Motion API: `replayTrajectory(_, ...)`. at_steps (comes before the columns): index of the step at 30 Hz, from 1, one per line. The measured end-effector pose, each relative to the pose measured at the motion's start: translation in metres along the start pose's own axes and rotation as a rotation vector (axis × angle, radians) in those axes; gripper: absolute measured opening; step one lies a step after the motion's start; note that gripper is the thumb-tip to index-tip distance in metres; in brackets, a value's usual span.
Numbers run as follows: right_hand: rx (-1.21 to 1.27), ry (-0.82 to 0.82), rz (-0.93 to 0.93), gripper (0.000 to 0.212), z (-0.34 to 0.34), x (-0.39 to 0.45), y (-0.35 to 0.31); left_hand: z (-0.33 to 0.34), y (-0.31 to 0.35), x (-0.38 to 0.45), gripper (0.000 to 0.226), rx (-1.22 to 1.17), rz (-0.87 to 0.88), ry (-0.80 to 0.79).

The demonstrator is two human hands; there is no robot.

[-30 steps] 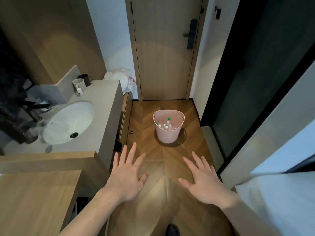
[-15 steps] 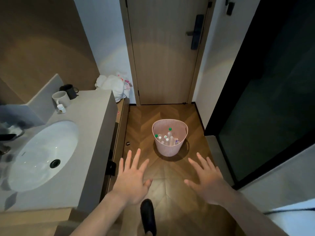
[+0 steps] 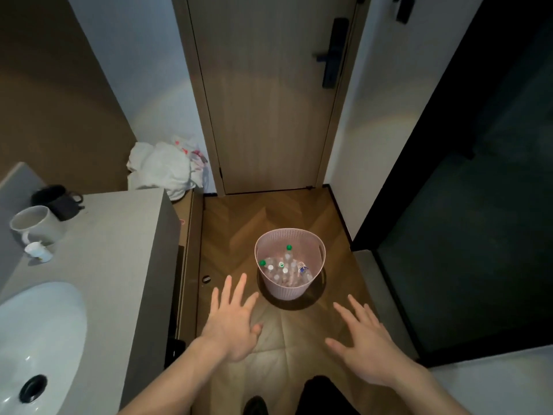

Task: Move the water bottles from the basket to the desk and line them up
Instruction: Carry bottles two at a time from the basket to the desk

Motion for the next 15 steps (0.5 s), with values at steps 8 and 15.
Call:
replayTrajectory(8,0.024,-0.033,0.006,0.085,-0.05,0.119,0.0,-0.011,-0.026,0.128,0.073,0.014,-0.028,-0.088)
replayTrajectory(15,0.026,-0.147,0.016,0.083,-0.098,0.25,0.007,-0.016,-0.04,0.245,0.072,0.014,-0.087,-0.2)
Point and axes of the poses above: each hand's wrist, its own x-axis towards the middle knuckle, its own z-axis out of the palm, y = z × x, the point moved 6 cm from there along x, towards the middle knuckle, and after that the axes turned 1 degree about x, right-handed, at the moved point
